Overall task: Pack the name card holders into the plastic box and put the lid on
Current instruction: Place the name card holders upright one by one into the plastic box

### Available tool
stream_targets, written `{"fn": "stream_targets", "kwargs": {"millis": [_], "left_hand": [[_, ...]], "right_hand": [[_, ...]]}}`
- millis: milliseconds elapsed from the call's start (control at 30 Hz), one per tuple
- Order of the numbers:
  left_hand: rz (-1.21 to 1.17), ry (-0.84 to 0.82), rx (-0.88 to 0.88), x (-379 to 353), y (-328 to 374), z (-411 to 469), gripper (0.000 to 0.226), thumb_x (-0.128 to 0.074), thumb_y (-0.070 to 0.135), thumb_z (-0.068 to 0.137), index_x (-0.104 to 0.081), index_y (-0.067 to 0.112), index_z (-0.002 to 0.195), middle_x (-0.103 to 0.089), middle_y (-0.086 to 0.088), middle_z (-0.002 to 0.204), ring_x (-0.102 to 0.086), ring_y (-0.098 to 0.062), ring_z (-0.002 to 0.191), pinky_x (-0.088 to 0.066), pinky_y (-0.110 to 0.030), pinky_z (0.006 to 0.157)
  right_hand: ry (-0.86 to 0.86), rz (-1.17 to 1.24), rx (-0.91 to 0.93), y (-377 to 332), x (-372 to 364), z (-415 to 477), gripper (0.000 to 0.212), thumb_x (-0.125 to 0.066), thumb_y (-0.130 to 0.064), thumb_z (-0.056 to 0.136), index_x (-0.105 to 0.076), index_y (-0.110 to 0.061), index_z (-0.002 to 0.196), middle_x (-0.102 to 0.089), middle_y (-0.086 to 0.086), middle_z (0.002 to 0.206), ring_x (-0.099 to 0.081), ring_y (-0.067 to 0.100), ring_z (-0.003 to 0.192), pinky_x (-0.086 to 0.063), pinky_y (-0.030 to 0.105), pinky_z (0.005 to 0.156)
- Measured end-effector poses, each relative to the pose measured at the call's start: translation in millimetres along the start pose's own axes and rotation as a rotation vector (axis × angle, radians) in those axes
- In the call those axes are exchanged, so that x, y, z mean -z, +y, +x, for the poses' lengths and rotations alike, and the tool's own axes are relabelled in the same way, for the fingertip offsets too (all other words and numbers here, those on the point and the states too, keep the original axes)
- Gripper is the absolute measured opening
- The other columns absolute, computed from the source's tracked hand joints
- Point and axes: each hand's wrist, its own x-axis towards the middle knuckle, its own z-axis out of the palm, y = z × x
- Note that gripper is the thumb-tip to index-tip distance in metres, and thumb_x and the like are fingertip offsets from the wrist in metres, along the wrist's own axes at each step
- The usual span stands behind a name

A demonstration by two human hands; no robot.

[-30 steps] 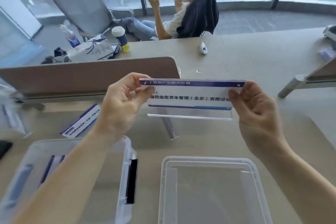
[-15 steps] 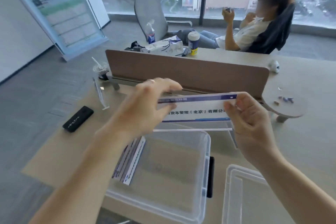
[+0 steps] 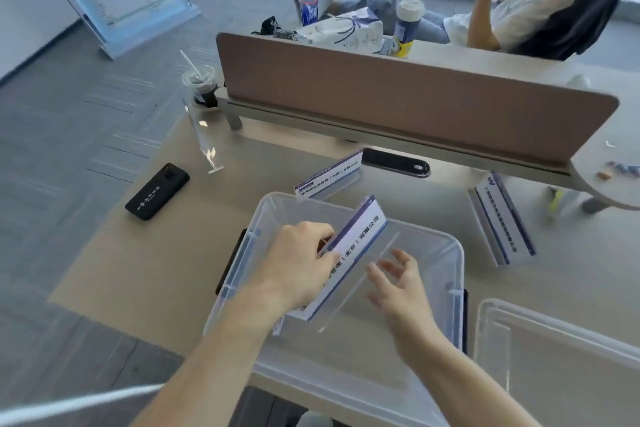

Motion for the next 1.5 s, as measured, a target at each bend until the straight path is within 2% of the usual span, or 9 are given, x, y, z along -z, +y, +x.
{"fn": "stream_targets", "kwargs": {"millis": [133, 233, 400, 500, 700, 800, 900, 1267, 1500], "left_hand": [[-0.085, 0.033, 0.150, -42, -34, -5, 0.024, -0.058, 0.026, 0.098, -0.063, 0.017, 0.076, -0.066, 0.002, 0.064, -0.056, -0.013, 0.054, -0.044, -0.026, 0.049], [-0.152, 0.006, 0.232, -67, -53, -6, 0.034, -0.054, 0.023, 0.102, -0.053, 0.023, 0.067, -0.055, 0.005, 0.057, -0.047, -0.009, 0.047, -0.034, -0.017, 0.045], [-0.147, -0.024, 0.304, -97, -75, 2, 0.034, -0.049, 0.020, 0.104, -0.049, 0.021, 0.070, -0.055, 0.003, 0.064, -0.050, -0.014, 0.055, -0.038, -0.025, 0.050], [-0.083, -0.006, 0.317, -110, -87, 7, 0.028, -0.049, 0.022, 0.104, -0.050, 0.017, 0.077, -0.062, -0.003, 0.075, -0.055, -0.026, 0.068, -0.042, -0.040, 0.060], [-0.053, 0.005, 0.312, -116, -101, 11, 0.026, -0.046, 0.025, 0.105, -0.045, 0.019, 0.080, -0.056, -0.003, 0.076, -0.050, -0.030, 0.075, -0.031, -0.036, 0.063], [-0.065, -0.014, 0.314, -117, -105, 15, 0.021, -0.046, 0.027, 0.106, -0.064, 0.015, 0.108, -0.071, -0.010, 0.099, -0.064, -0.035, 0.097, -0.043, -0.036, 0.071], [-0.054, -0.024, 0.324, -115, -102, 16, 0.037, -0.047, 0.027, 0.106, -0.059, 0.014, 0.139, -0.070, -0.012, 0.125, -0.064, -0.032, 0.119, -0.050, -0.035, 0.090], [-0.041, -0.004, 0.322, -112, -110, 17, 0.039, -0.050, 0.028, 0.105, -0.057, 0.015, 0.141, -0.071, -0.011, 0.125, -0.064, -0.030, 0.119, -0.053, -0.039, 0.095], [-0.044, -0.002, 0.333, -115, -113, 19, 0.041, -0.051, 0.030, 0.105, -0.056, 0.016, 0.143, -0.070, -0.011, 0.125, -0.064, -0.030, 0.119, -0.053, -0.037, 0.094]], "right_hand": [[-0.113, 0.103, -0.115, 38, -25, 24, 0.050, -0.057, -0.012, 0.100, -0.033, -0.031, 0.140, -0.067, 0.008, 0.122, -0.070, 0.022, 0.107, -0.058, 0.047, 0.093], [-0.154, 0.020, -0.168, 60, -33, 42, 0.060, -0.056, -0.012, 0.100, -0.026, -0.029, 0.150, -0.065, 0.007, 0.125, -0.071, 0.021, 0.104, -0.056, 0.046, 0.096], [-0.154, -0.099, -0.223, 91, -43, 64, 0.071, -0.058, -0.019, 0.099, -0.019, -0.031, 0.157, -0.058, 0.003, 0.131, -0.065, 0.020, 0.112, -0.054, 0.044, 0.095], [-0.130, -0.146, -0.233, 103, -52, 71, 0.069, -0.058, -0.019, 0.099, -0.023, -0.024, 0.159, -0.049, 0.001, 0.134, -0.056, 0.022, 0.124, -0.047, 0.051, 0.107], [-0.121, -0.165, -0.257, 114, -67, 83, 0.059, -0.051, -0.007, 0.098, -0.037, -0.015, 0.154, -0.047, 0.000, 0.138, -0.050, 0.017, 0.123, -0.047, 0.048, 0.108], [-0.122, -0.157, -0.286, 116, -72, 89, 0.063, -0.051, -0.008, 0.097, -0.031, -0.016, 0.157, -0.042, 0.005, 0.153, -0.048, 0.021, 0.134, -0.045, 0.049, 0.111], [-0.118, -0.152, -0.294, 118, -78, 94, 0.066, -0.051, -0.007, 0.095, -0.031, -0.017, 0.157, -0.039, 0.006, 0.157, -0.047, 0.024, 0.138, -0.043, 0.049, 0.112], [-0.111, -0.086, -0.321, 117, -86, 91, 0.064, -0.048, -0.002, 0.098, -0.031, -0.019, 0.157, -0.039, 0.002, 0.158, -0.056, 0.002, 0.093, -0.053, 0.039, 0.095], [-0.130, -0.107, -0.311, 118, -85, 90, 0.064, -0.047, -0.005, 0.099, -0.029, -0.020, 0.158, -0.036, 0.002, 0.160, -0.048, 0.018, 0.128, -0.047, 0.043, 0.108]]}}
